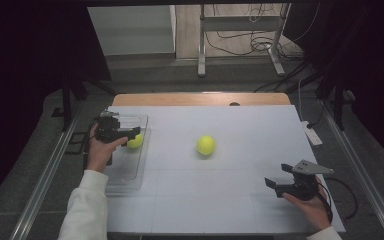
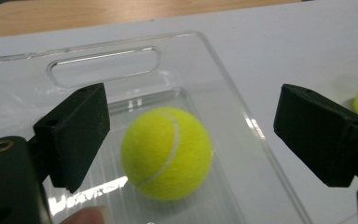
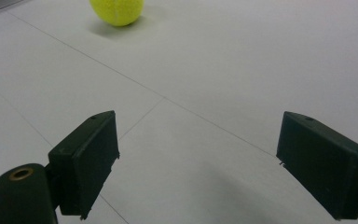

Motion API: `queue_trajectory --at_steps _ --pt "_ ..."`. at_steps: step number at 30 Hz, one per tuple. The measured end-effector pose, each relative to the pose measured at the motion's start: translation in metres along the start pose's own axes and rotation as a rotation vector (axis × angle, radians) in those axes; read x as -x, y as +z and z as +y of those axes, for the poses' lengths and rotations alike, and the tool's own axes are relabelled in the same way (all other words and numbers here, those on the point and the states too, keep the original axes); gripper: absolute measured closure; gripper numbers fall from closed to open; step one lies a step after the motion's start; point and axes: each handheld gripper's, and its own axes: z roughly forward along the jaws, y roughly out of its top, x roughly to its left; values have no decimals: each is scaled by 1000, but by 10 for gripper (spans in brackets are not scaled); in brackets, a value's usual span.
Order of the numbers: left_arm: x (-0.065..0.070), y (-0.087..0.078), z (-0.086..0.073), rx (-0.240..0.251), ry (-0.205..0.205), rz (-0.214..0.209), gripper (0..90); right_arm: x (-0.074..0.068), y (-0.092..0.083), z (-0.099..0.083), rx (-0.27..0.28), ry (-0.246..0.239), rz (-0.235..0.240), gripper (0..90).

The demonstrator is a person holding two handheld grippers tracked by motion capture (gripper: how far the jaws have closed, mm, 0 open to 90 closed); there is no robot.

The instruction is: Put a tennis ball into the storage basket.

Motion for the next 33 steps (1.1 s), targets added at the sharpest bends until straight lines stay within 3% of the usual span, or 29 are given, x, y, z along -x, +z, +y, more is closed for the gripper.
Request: queue_trajectory --at_steps 8,12,19,26,33 --pt "23 -10 -4 40 49 -63 118 0 0 0 4 3 0 129" --pt "30 -13 -4 46 76 -71 119 0 0 0 4 2 1 129" --pt "34 -18 -6 53 91 -88 120 0 -1 0 5 2 2 129" --pt "38 -27 -10 73 86 -131 124 0 -2 -1 1 0 -2 129" --pt "50 -29 -9 86 105 -167 126 0 -3 -2 4 3 -3 129"
